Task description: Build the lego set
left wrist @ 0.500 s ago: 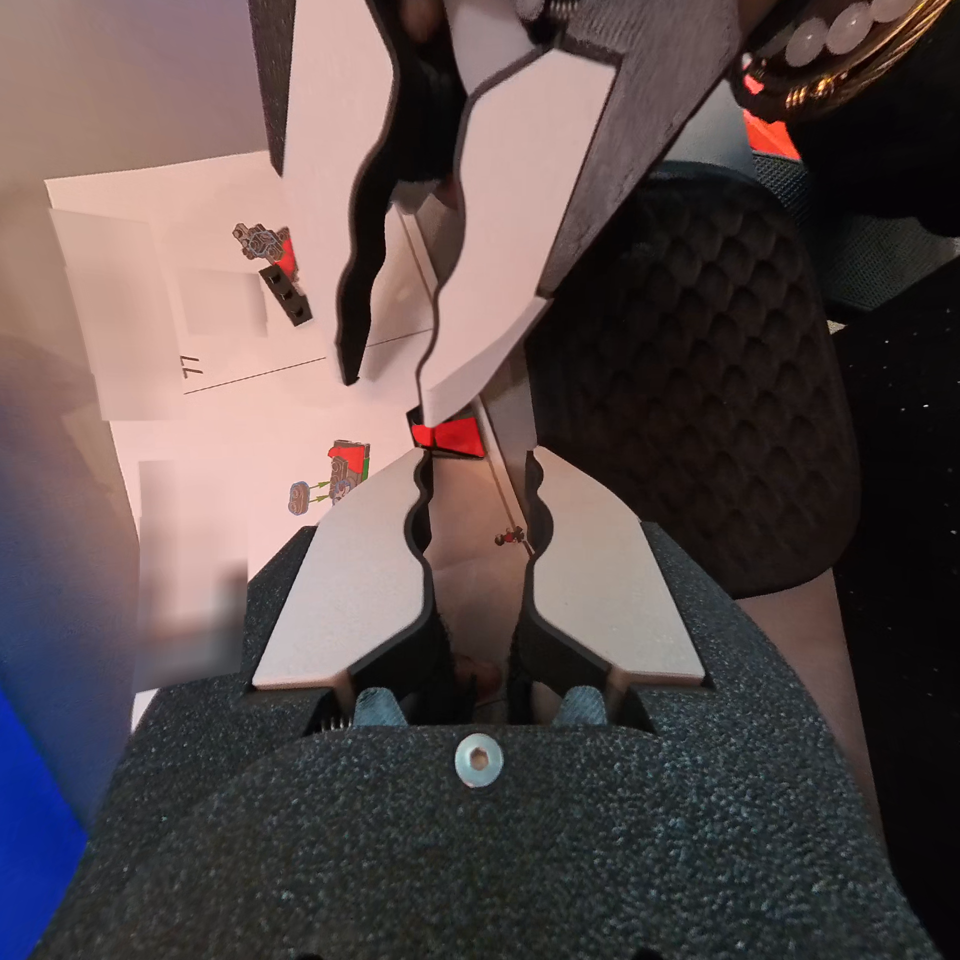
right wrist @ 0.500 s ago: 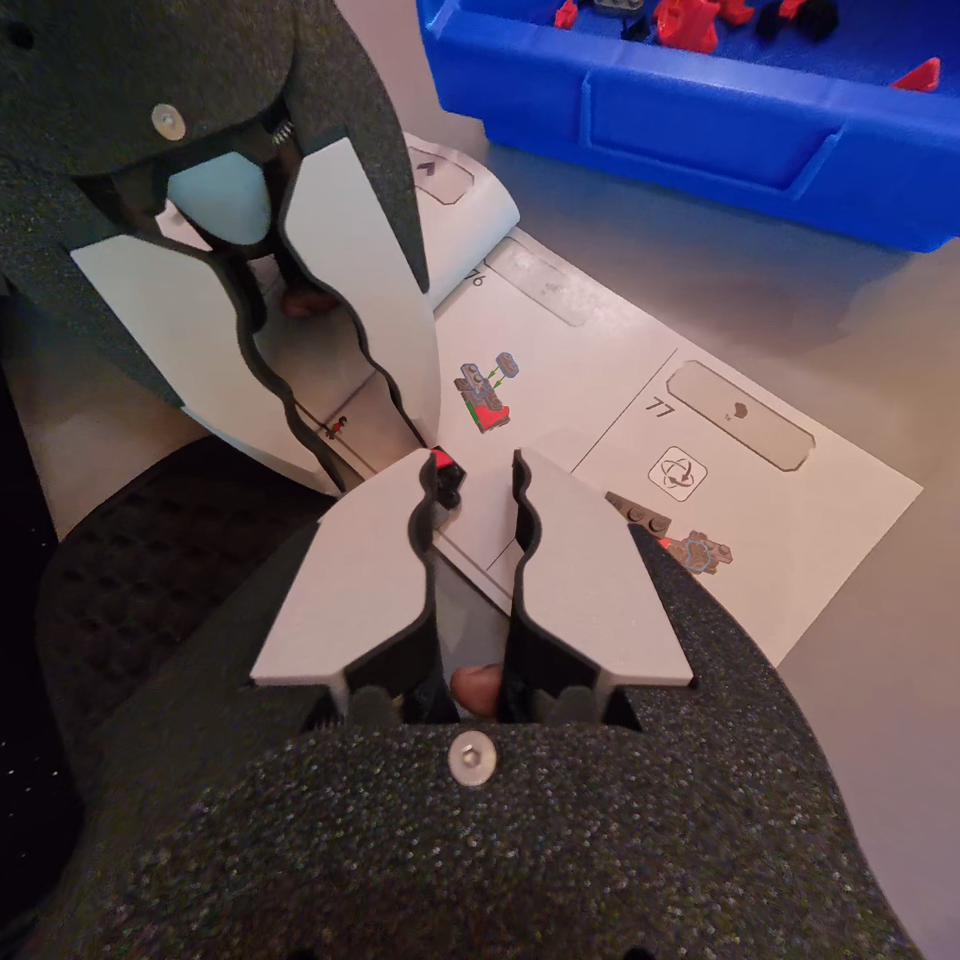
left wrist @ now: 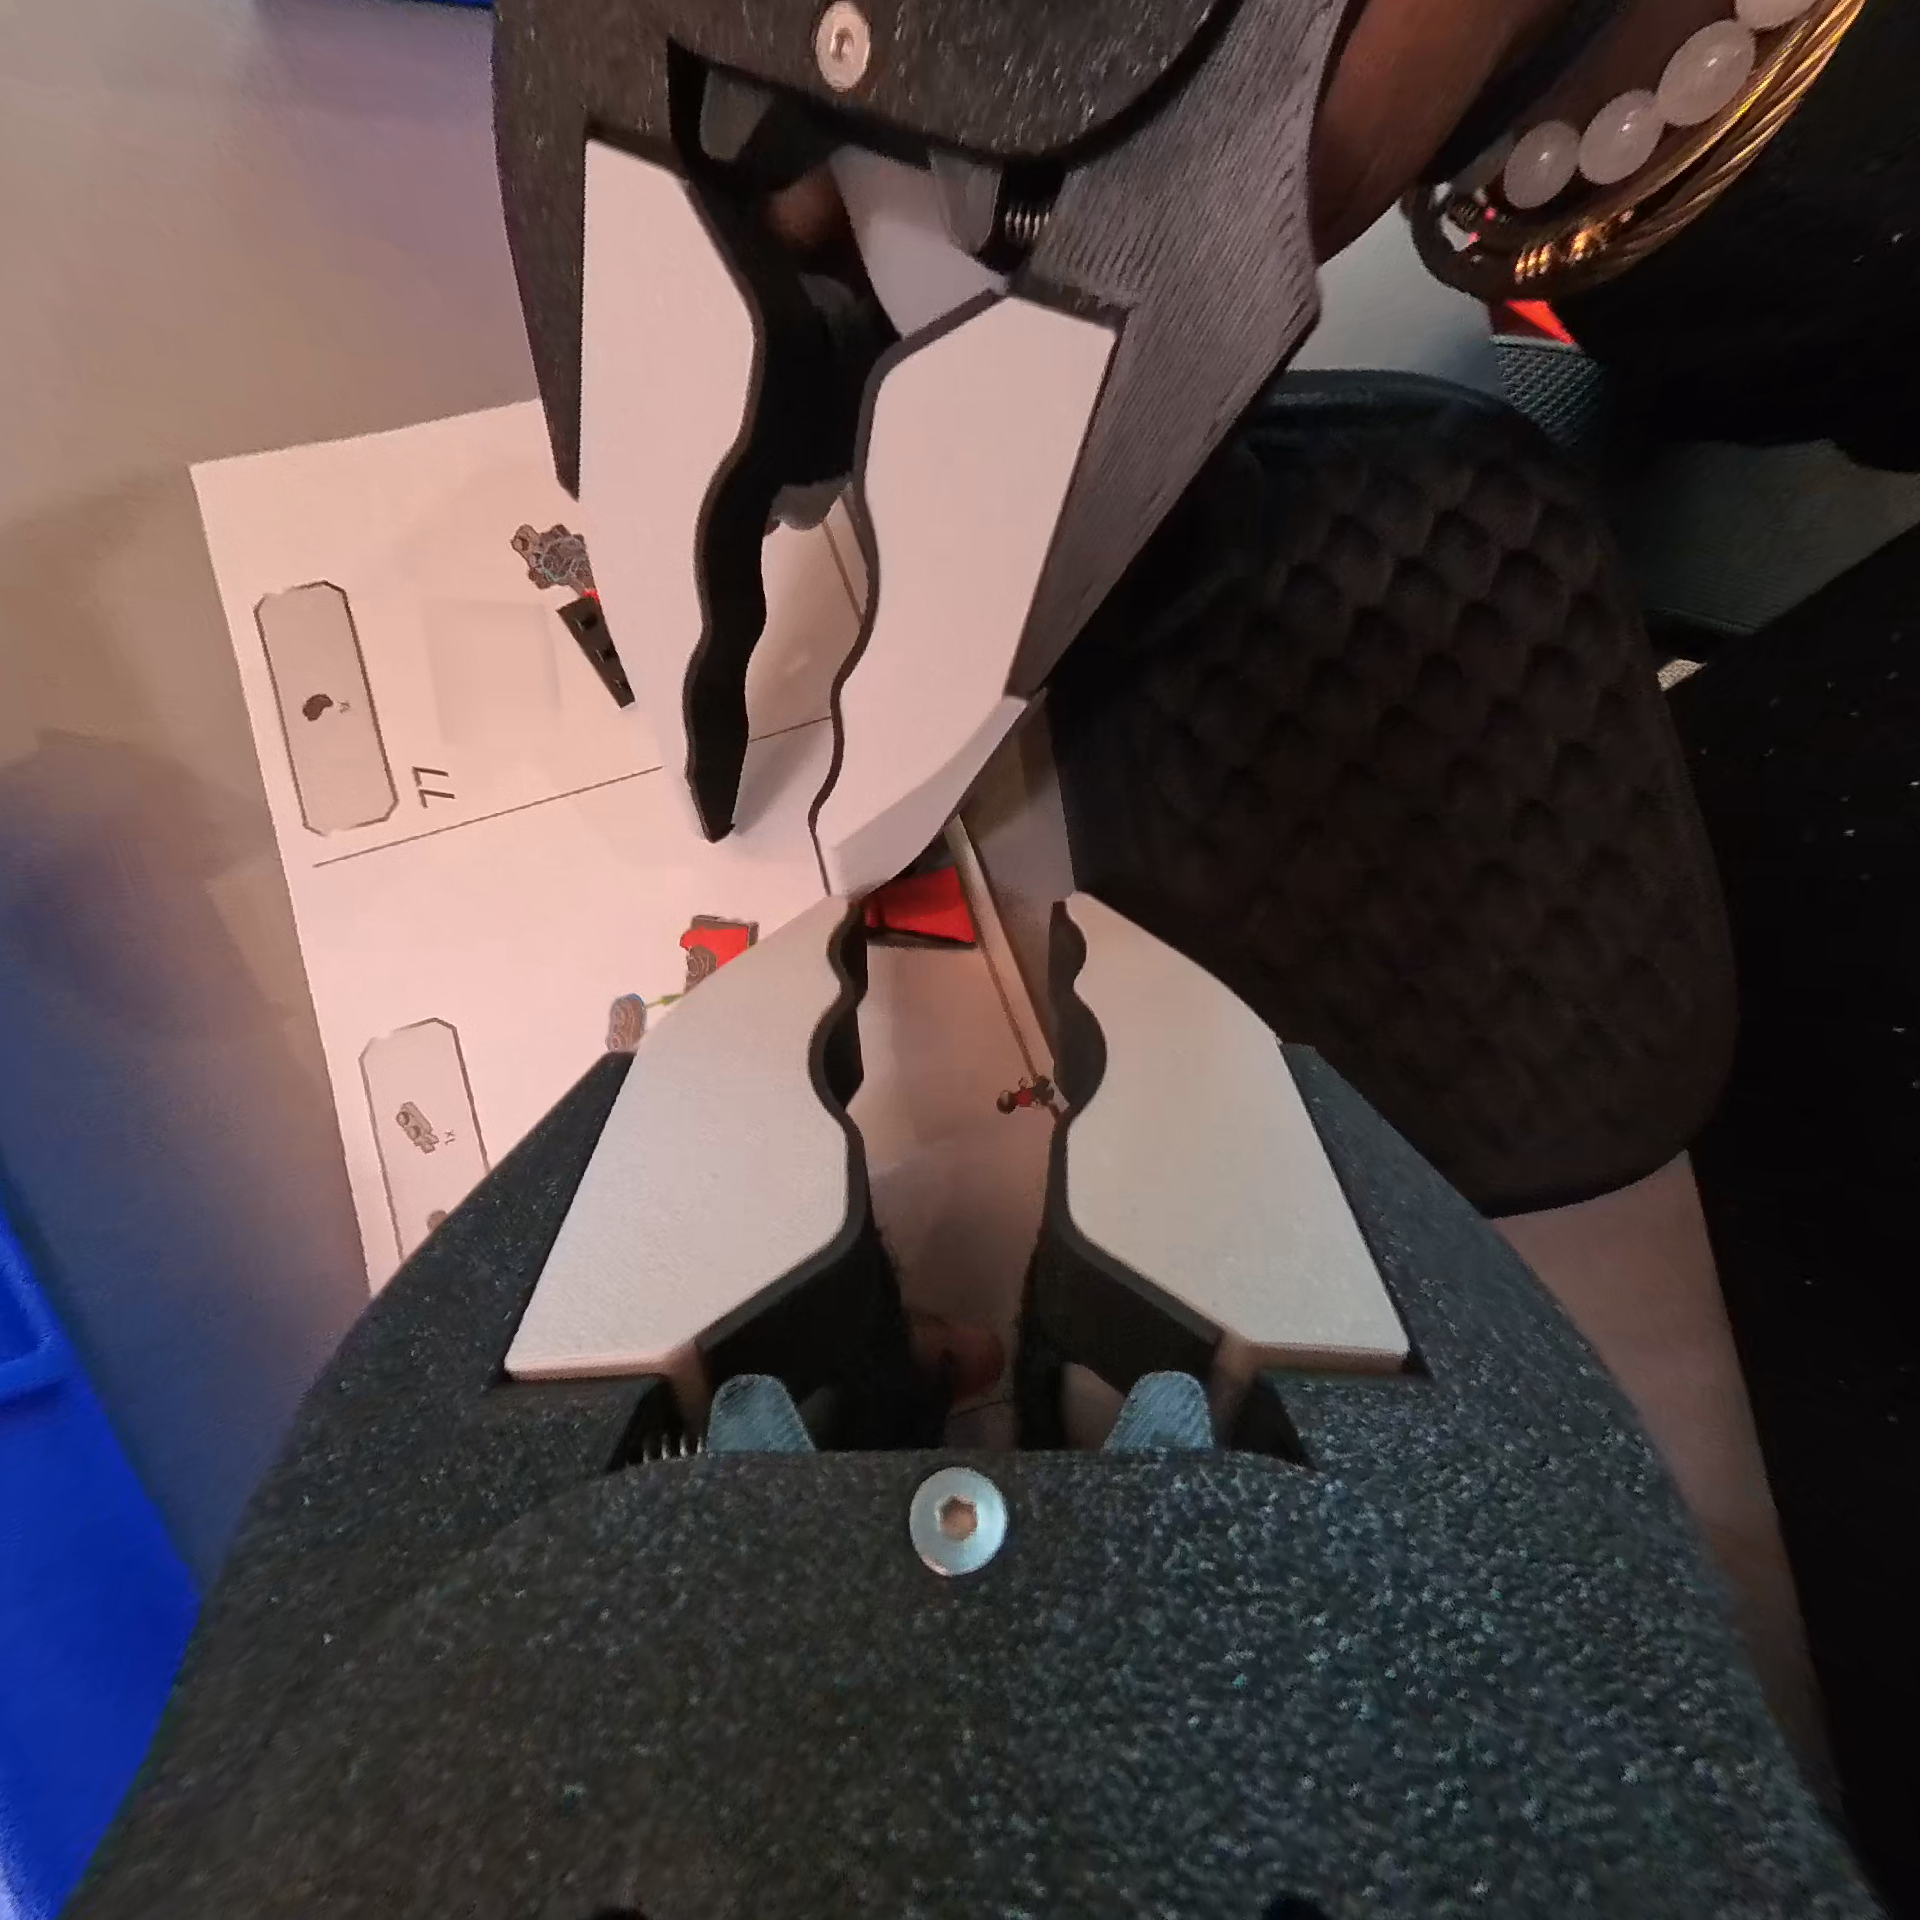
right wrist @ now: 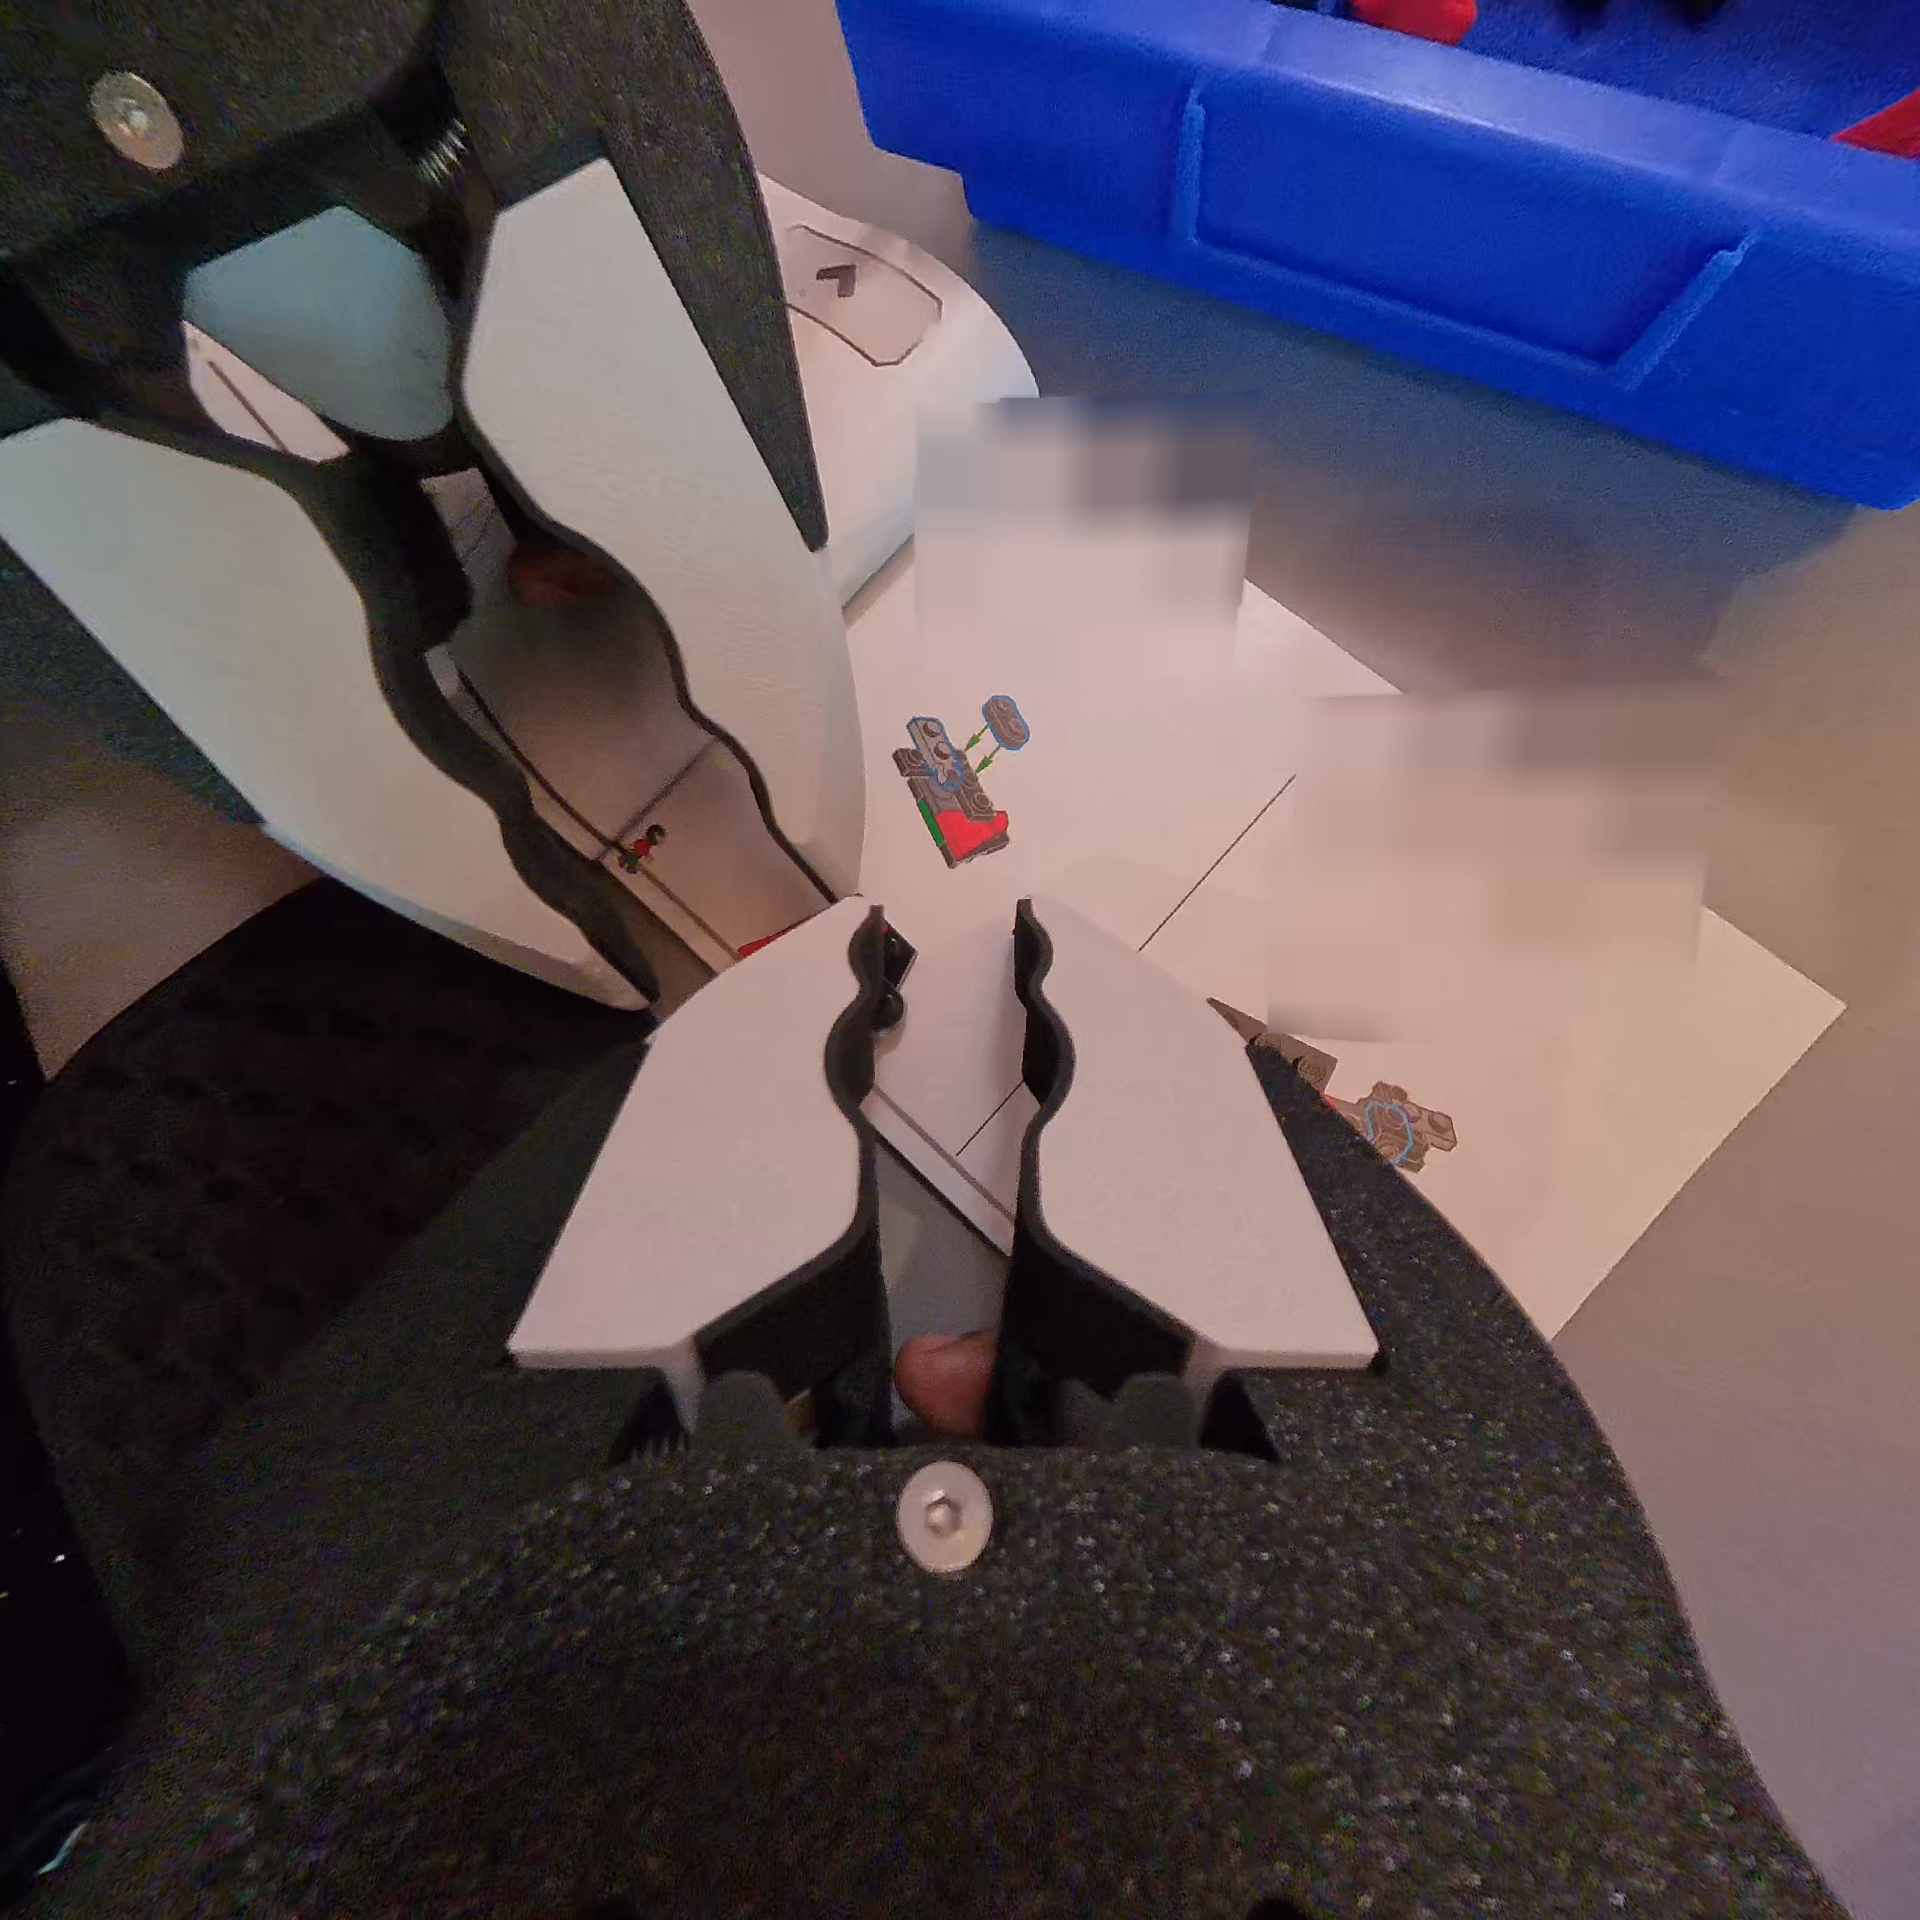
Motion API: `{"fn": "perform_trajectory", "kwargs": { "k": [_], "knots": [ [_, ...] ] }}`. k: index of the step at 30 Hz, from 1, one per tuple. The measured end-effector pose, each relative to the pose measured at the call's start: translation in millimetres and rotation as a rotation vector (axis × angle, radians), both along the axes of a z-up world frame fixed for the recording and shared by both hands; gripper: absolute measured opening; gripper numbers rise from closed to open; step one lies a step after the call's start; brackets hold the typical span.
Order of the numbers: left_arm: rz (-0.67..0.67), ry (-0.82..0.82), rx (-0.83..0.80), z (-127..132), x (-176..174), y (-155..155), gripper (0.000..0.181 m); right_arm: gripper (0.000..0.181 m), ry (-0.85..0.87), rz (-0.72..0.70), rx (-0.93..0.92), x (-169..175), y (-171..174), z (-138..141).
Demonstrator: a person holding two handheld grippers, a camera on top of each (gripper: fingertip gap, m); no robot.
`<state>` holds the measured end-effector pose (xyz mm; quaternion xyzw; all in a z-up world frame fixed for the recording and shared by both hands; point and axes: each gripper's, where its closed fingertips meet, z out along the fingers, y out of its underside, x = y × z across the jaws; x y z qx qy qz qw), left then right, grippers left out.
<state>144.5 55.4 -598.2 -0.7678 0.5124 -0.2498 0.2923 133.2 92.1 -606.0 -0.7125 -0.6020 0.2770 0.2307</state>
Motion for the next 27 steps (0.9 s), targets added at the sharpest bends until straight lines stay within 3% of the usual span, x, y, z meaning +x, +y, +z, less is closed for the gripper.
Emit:
{"fn": "perform_trajectory", "kwargs": {
  "k": [23, 27],
  "knots": [
    [-0.009, 0.021, -0.004, -5.2, -1.6, -4.0, 0.032, 0.033, -0.020, 0.033, -0.010, 7.4, -2.1, 4.9],
    [0.004, 0.004, 0.019, 0.0, -3.0, 0.2, 0.032, 0.036, -0.017, 0.094, 0.016, 13.0, -9.2, 5.9]
  ]
}}
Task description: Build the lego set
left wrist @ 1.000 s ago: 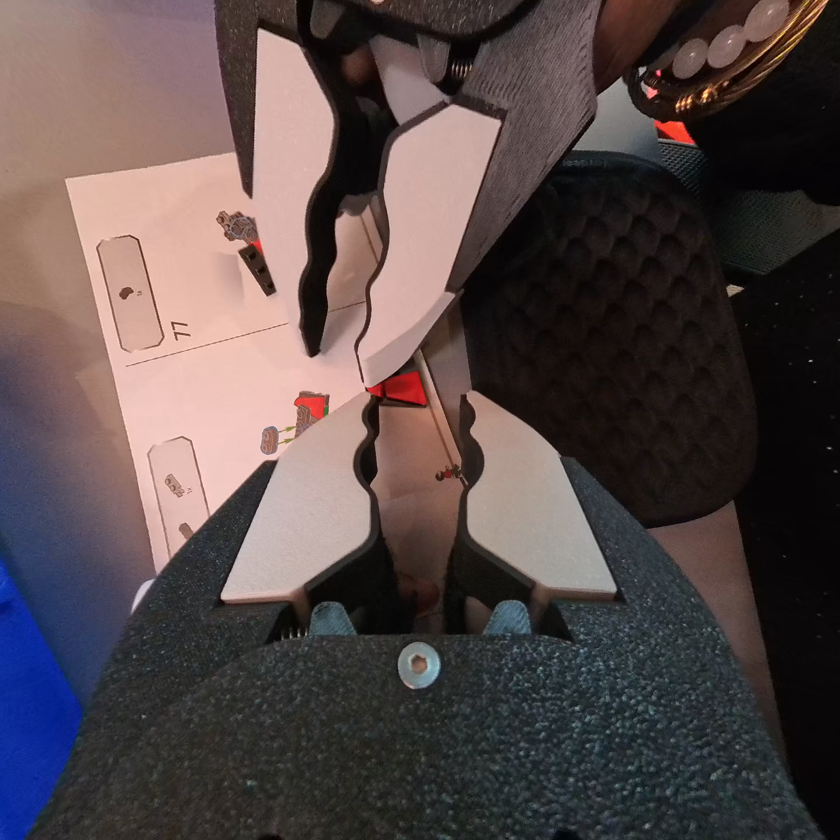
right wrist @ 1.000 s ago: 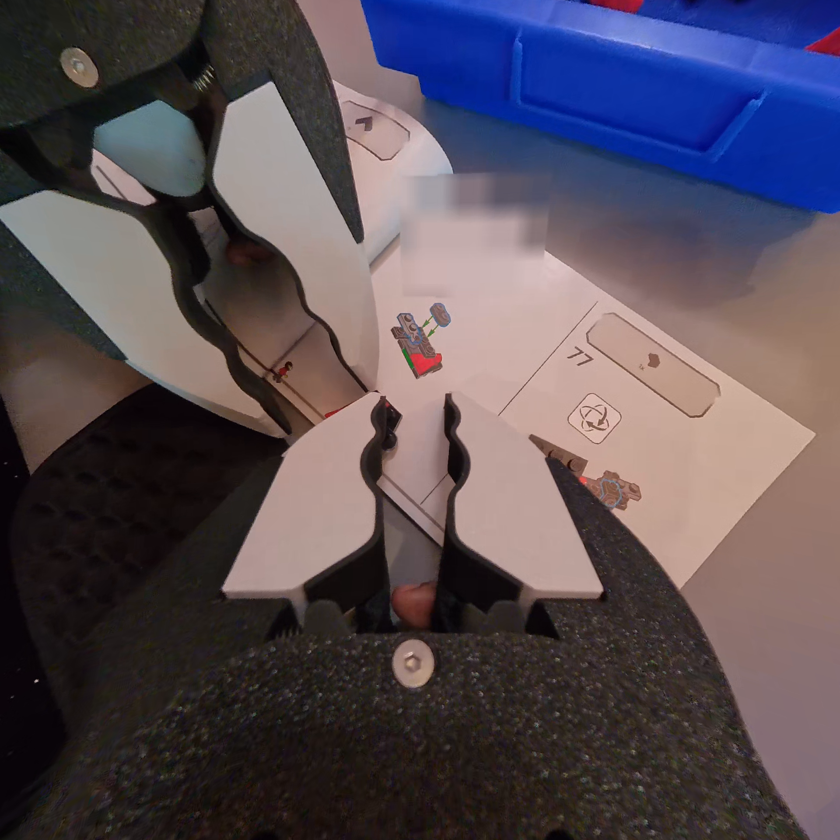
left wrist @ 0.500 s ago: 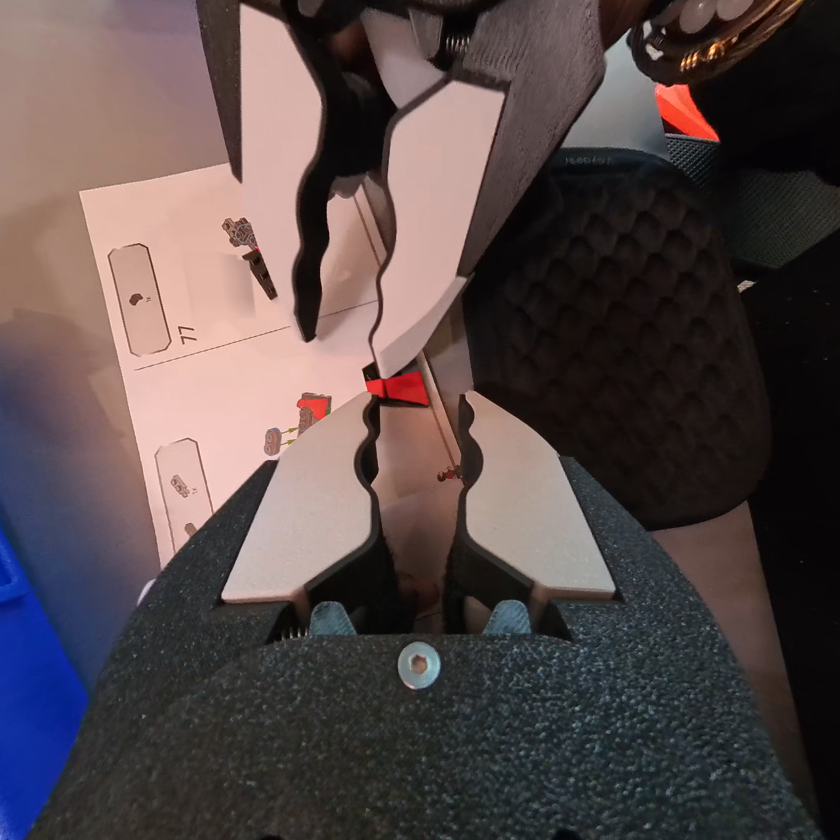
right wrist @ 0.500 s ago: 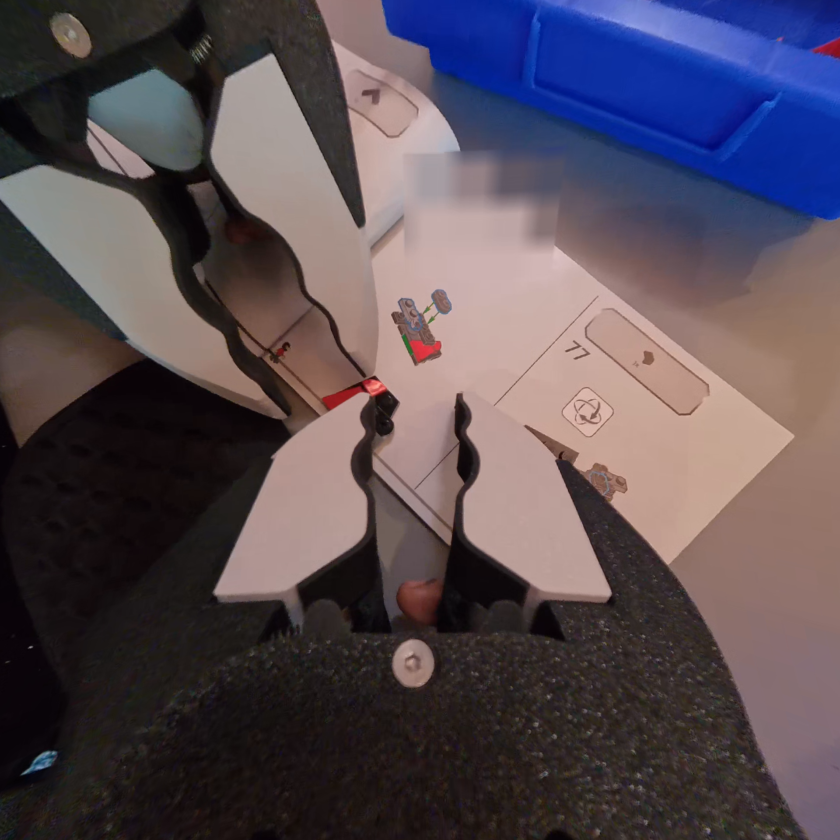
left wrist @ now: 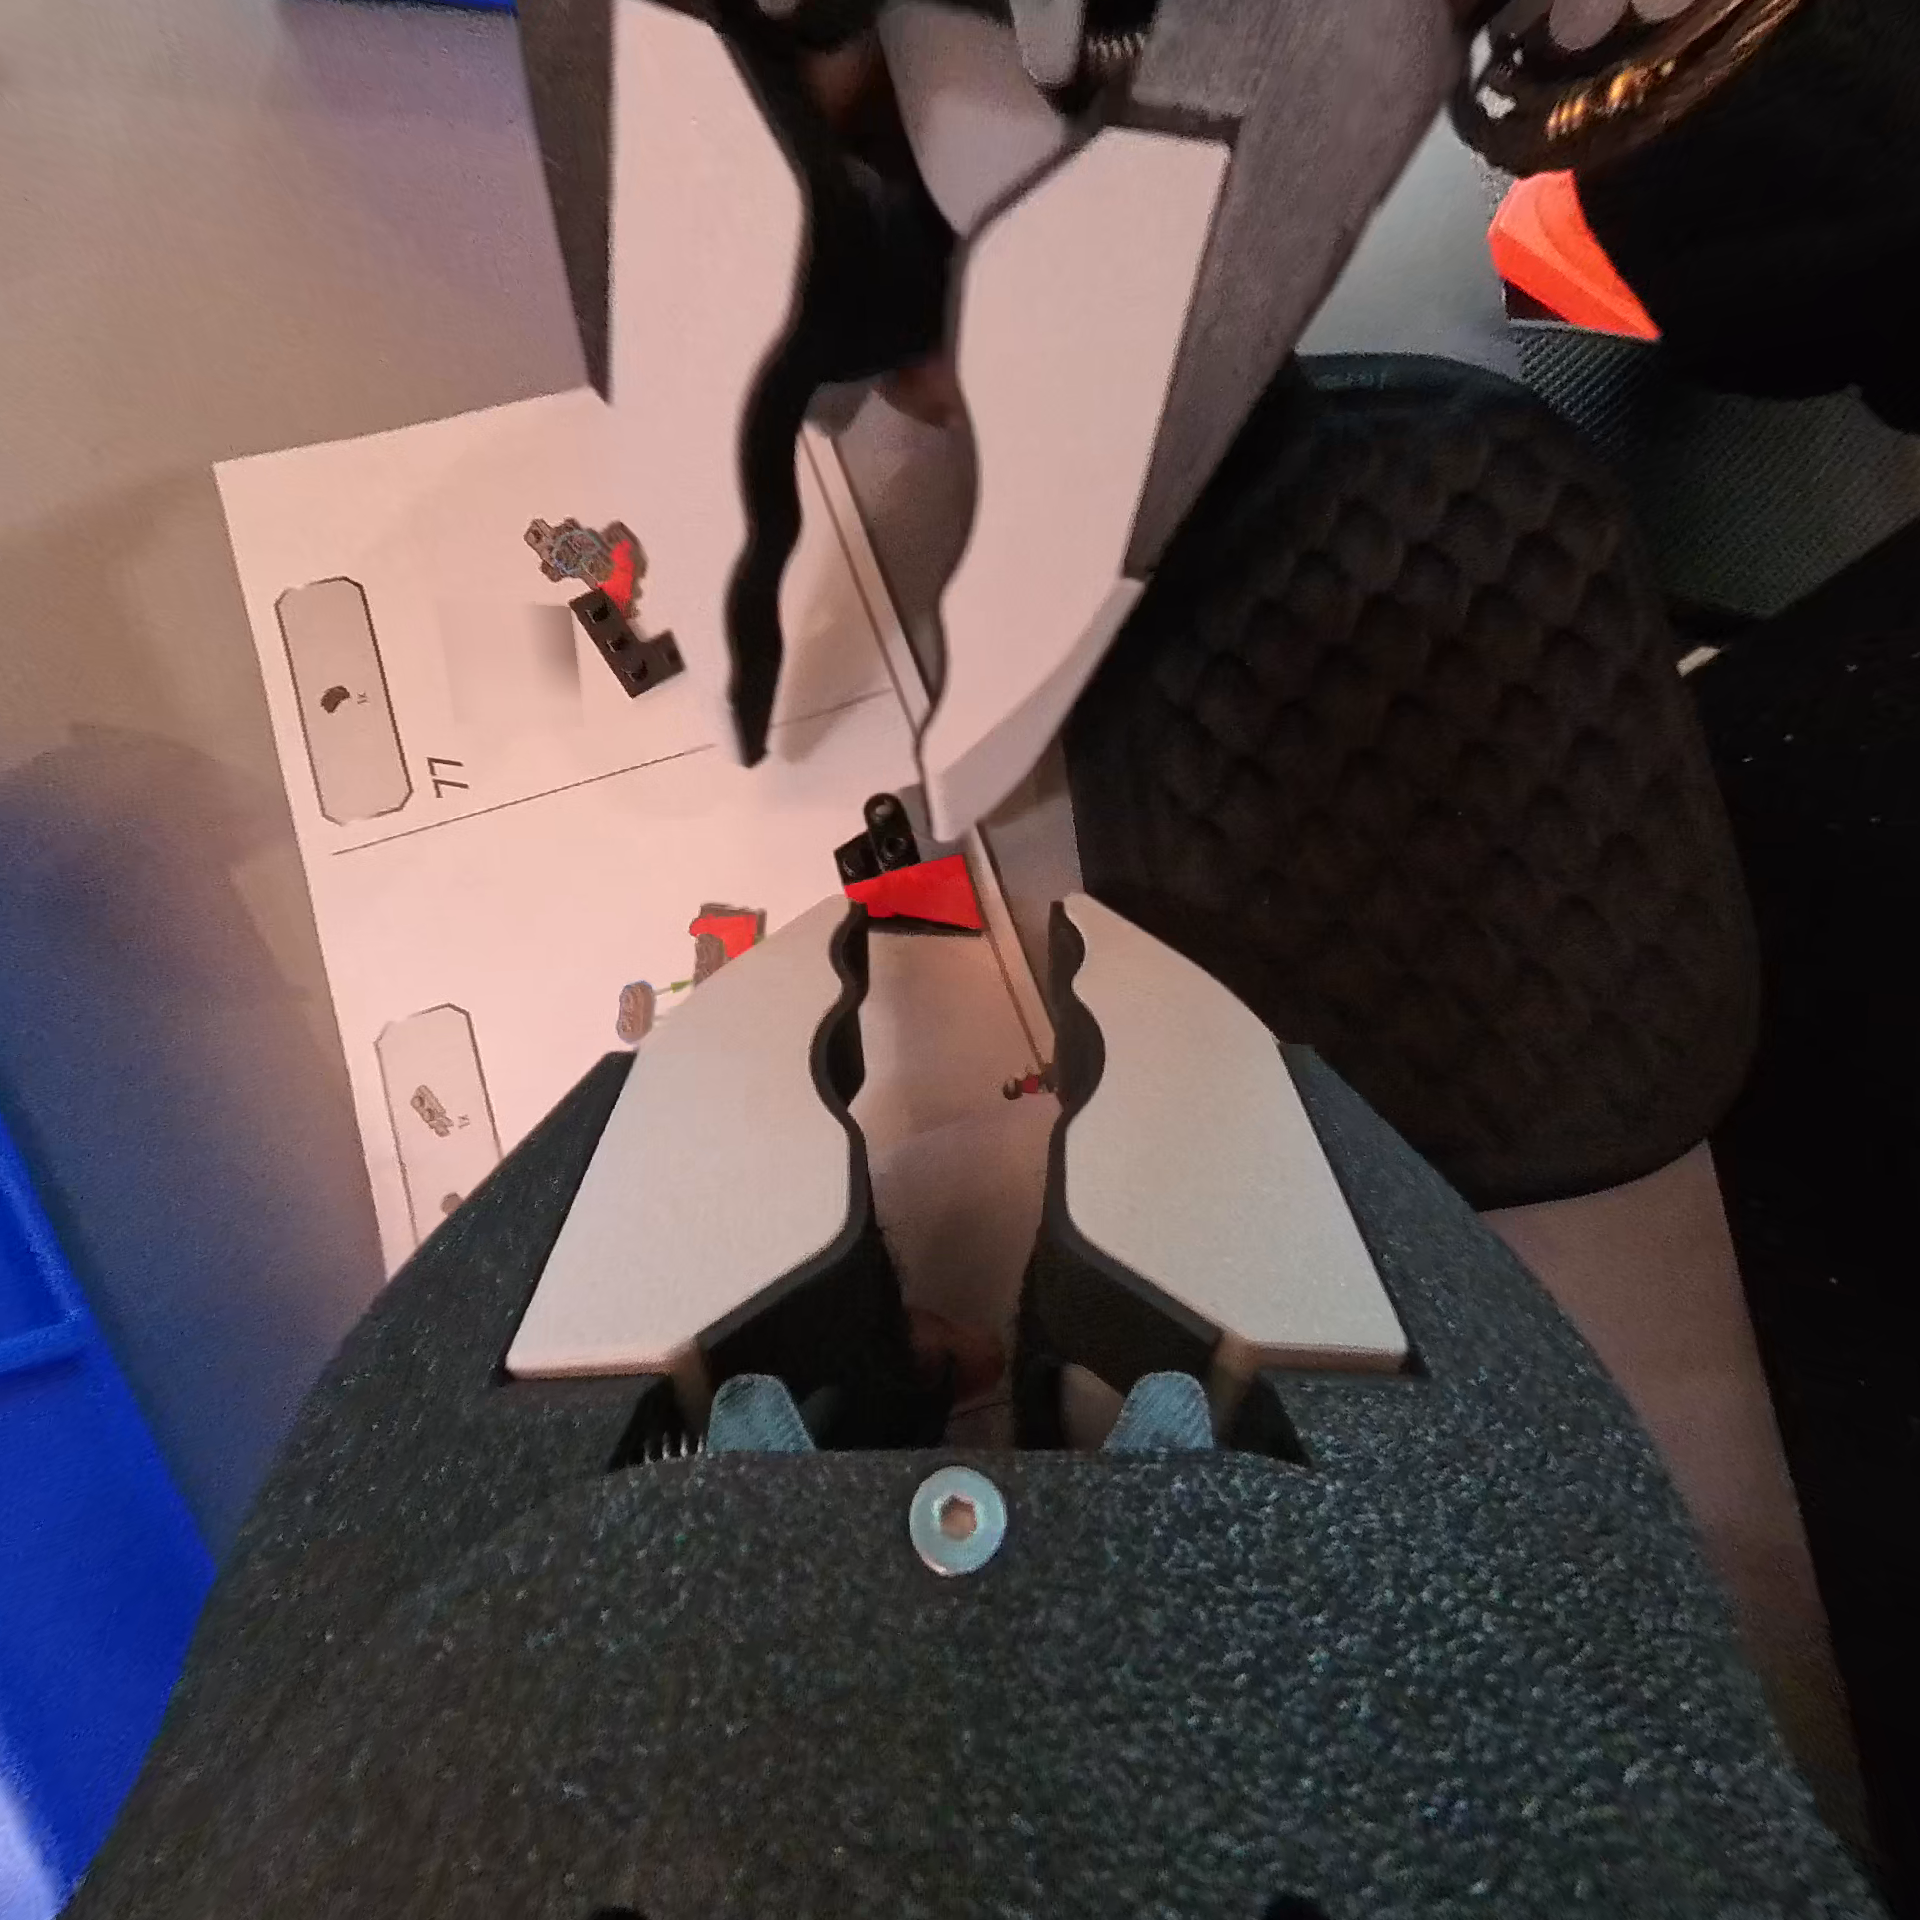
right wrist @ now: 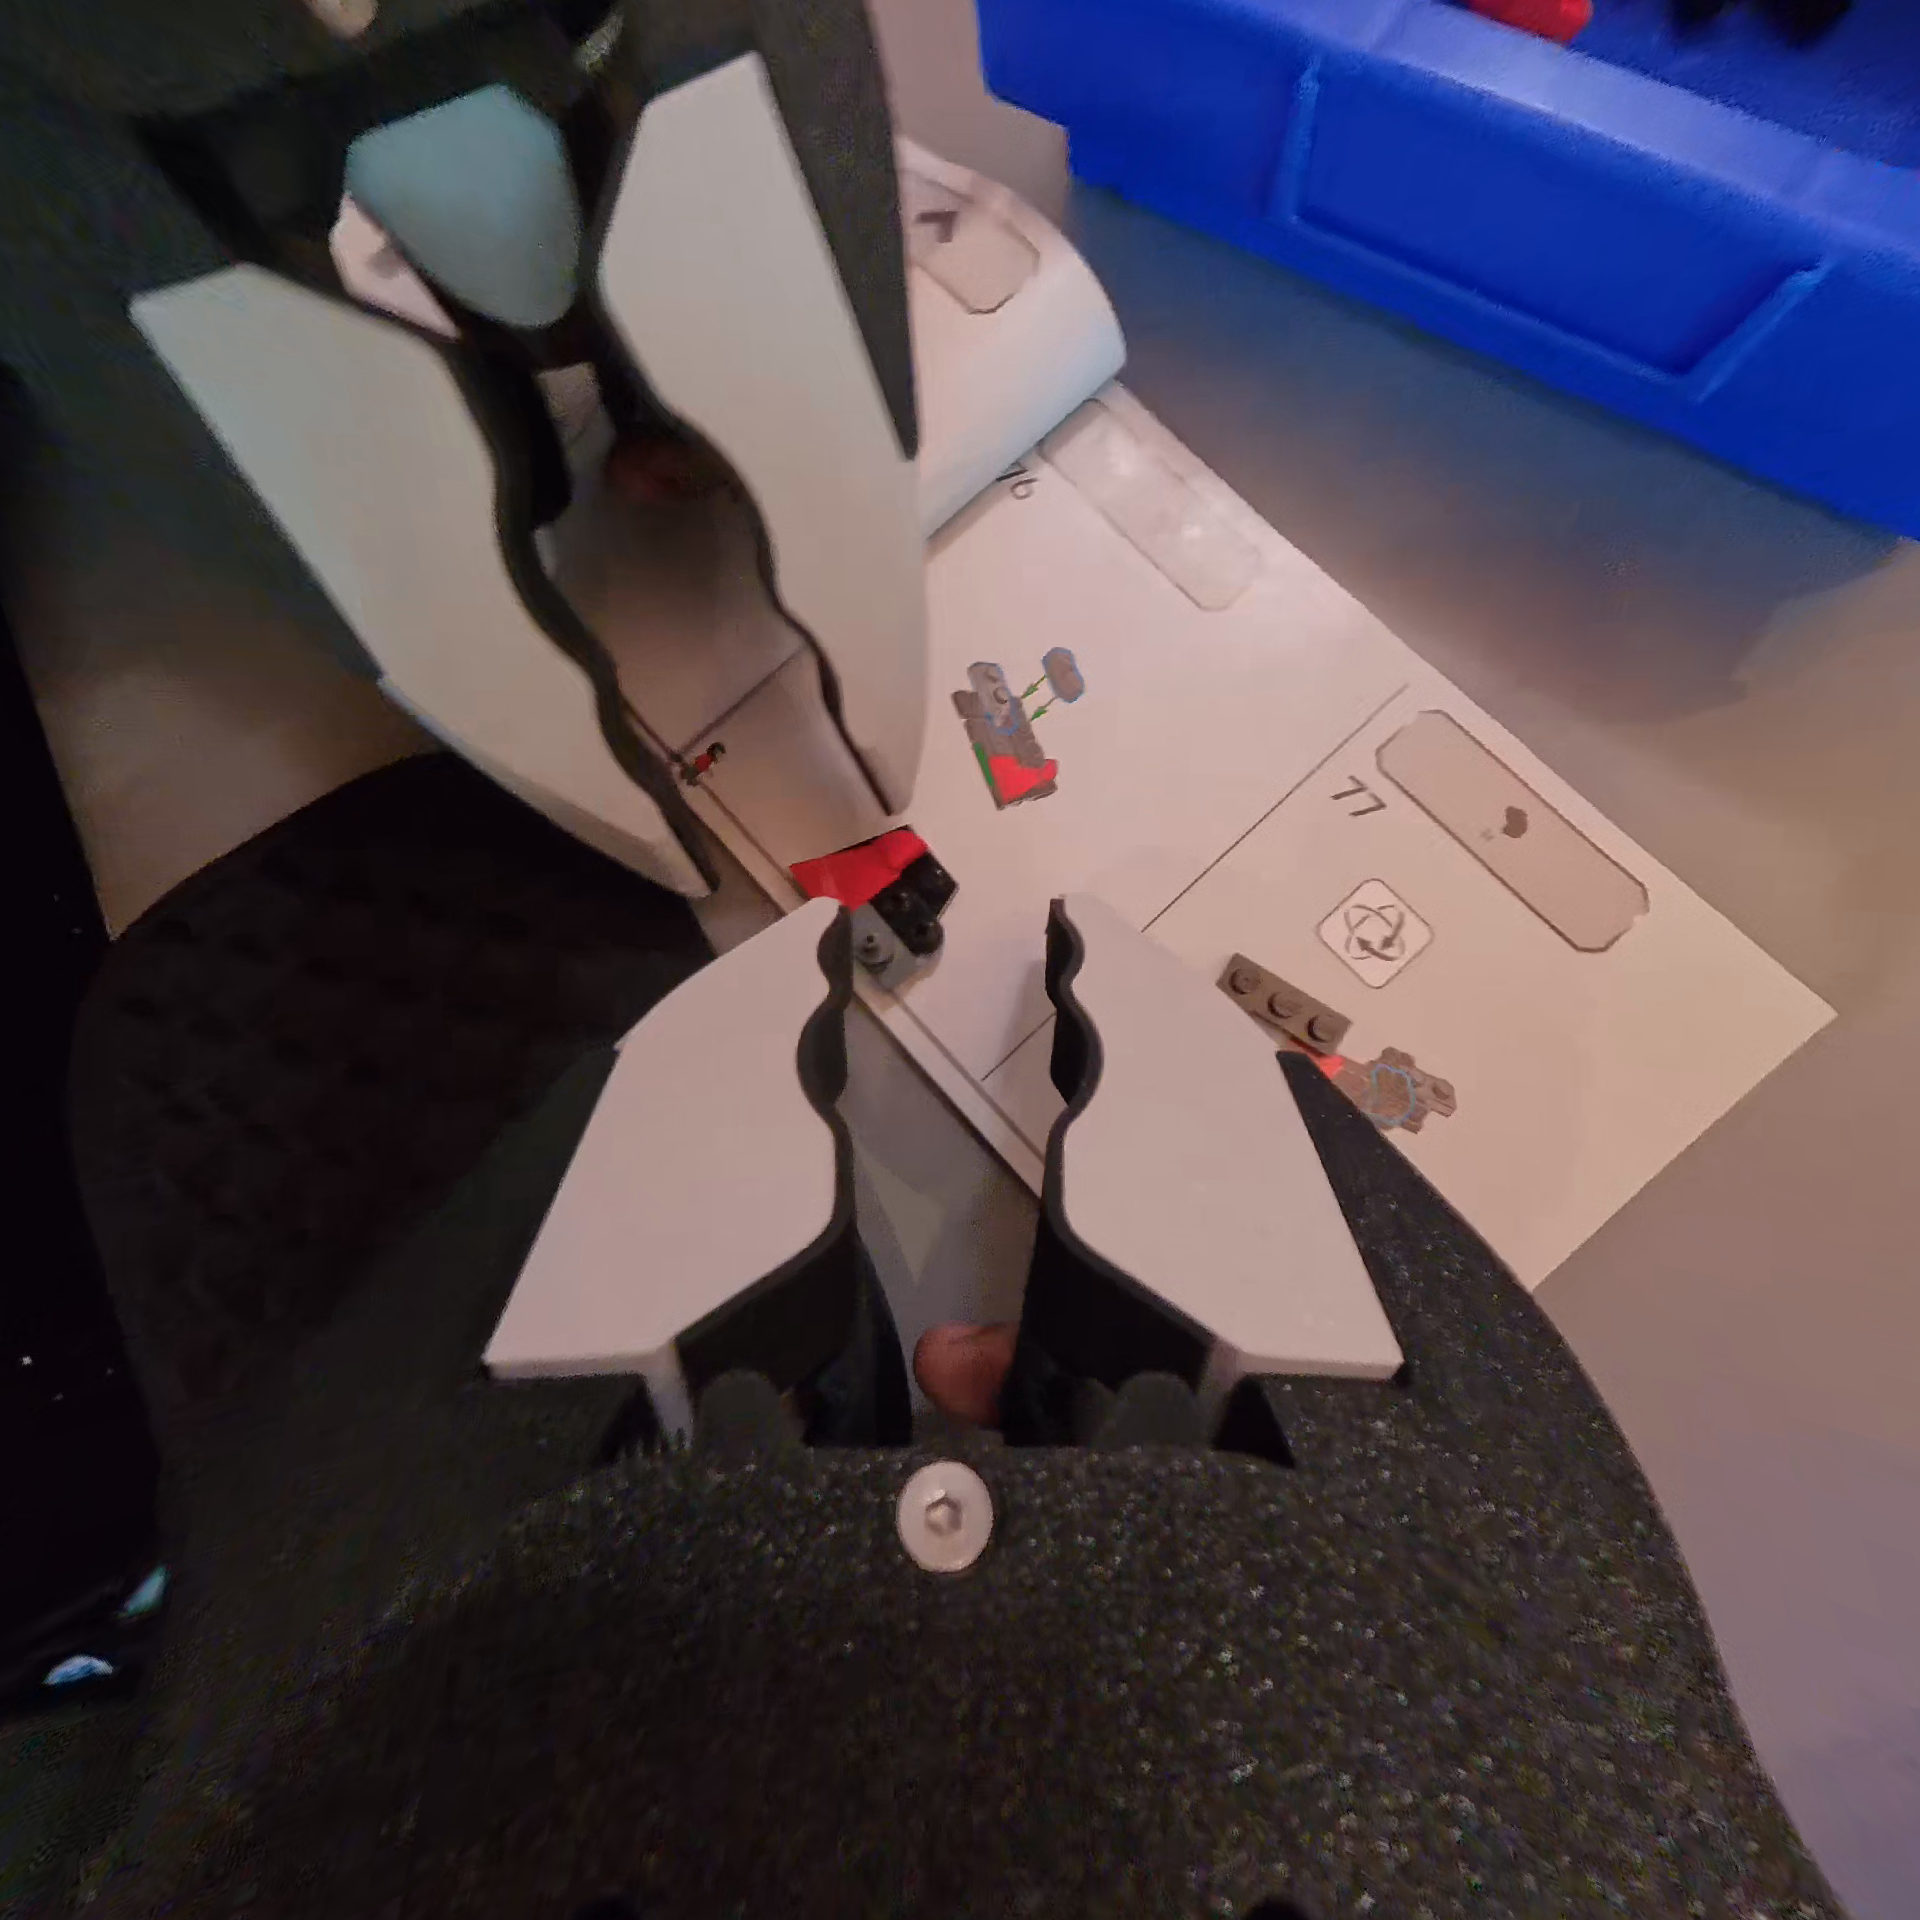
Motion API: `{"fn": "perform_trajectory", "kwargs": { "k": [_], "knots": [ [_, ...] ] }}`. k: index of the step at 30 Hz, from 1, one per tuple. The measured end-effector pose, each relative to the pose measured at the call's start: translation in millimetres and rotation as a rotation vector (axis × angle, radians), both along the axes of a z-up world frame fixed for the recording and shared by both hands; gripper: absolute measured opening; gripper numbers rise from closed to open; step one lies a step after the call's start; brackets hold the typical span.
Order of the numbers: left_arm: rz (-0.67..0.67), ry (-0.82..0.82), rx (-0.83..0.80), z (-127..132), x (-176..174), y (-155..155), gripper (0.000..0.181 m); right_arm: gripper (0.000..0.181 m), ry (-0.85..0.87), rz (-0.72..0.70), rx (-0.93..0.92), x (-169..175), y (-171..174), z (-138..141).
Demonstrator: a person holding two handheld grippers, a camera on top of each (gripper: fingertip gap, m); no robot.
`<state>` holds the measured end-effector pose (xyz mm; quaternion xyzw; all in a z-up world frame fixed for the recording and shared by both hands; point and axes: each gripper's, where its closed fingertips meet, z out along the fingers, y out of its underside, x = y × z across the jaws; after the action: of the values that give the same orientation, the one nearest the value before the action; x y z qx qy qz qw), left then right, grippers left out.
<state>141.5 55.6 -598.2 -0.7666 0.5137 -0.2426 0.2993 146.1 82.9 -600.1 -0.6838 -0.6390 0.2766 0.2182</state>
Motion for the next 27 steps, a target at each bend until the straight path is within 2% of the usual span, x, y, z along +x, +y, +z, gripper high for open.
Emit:
{"fn": "perform_trajectory", "kwargs": {
  "k": [5, 9, 14, 27],
  "knots": [
    [0.031, -0.034, 0.030, 2.4, 4.0, 7.0, 0.008, 0.036, -0.010, 0.044, 0.027, -0.2, -7.6, -7.5],
    [0.086, -0.003, 0.065, -1.9, -0.8, 16.8, 0.000, 0.036, 0.002, 0.040, 0.013, -1.1, -8.7, -8.3],
    [0.132, -0.027, 0.063, 0.6, -2.6, 24.0, 0.000, 0.035, 0.003, 0.038, 0.008, -0.4, -8.8, -9.6],
    [0.100, 0.006, -0.003, -7.8, 2.2, 16.6, 0.000, 0.031, 0.012, 0.039, 0.028, -1.9, -9.0, -11.0]
  ]
}}
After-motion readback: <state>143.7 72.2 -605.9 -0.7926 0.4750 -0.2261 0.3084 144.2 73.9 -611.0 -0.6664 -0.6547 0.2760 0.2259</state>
